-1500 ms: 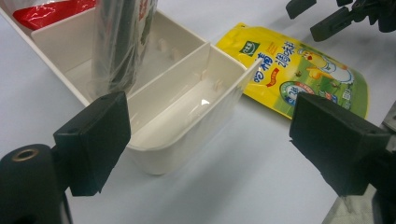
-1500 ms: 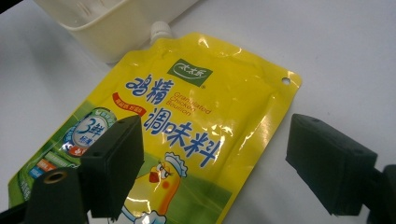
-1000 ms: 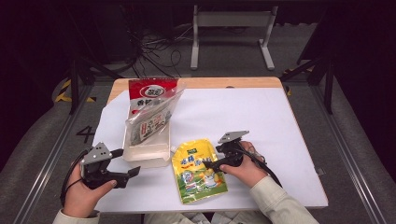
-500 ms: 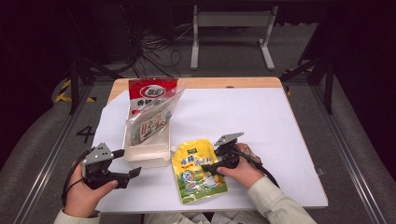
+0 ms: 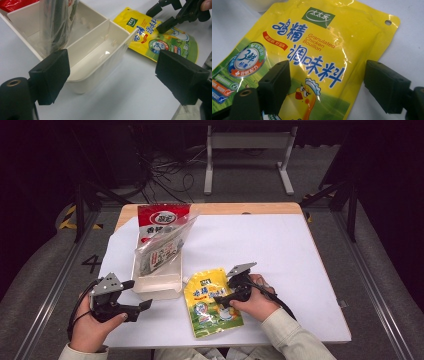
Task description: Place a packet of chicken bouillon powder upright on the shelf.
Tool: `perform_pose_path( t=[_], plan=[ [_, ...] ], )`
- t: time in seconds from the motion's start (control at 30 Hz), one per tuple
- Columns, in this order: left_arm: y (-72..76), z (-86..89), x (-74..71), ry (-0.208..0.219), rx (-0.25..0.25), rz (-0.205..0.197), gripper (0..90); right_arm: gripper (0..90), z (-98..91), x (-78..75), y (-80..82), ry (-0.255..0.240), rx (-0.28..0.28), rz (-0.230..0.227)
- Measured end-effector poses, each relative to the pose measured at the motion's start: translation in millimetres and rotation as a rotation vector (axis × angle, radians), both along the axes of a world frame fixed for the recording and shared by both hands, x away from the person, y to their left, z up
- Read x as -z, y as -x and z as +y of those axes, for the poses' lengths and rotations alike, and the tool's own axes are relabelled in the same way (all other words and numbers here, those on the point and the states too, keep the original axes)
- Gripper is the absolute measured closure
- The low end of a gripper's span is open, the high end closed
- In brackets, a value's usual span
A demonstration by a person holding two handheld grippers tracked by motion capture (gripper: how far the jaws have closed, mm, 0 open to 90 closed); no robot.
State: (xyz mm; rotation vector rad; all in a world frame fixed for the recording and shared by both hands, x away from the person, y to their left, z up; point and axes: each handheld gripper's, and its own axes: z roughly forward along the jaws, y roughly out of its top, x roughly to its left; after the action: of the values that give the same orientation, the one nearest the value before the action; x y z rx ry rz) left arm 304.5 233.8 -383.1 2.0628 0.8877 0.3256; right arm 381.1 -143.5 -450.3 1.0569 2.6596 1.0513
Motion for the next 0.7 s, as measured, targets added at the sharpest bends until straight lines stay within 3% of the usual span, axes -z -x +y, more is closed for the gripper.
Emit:
perform_pose_path(
  t=[0.7],
  plan=[
    [-1.4, -8.2, 0.9, -0.006, 0.017, 0.010, 13.1, 42.3, 5.5, -1.7, 2.6, 0.054, 0.059, -0.032]
  ],
)
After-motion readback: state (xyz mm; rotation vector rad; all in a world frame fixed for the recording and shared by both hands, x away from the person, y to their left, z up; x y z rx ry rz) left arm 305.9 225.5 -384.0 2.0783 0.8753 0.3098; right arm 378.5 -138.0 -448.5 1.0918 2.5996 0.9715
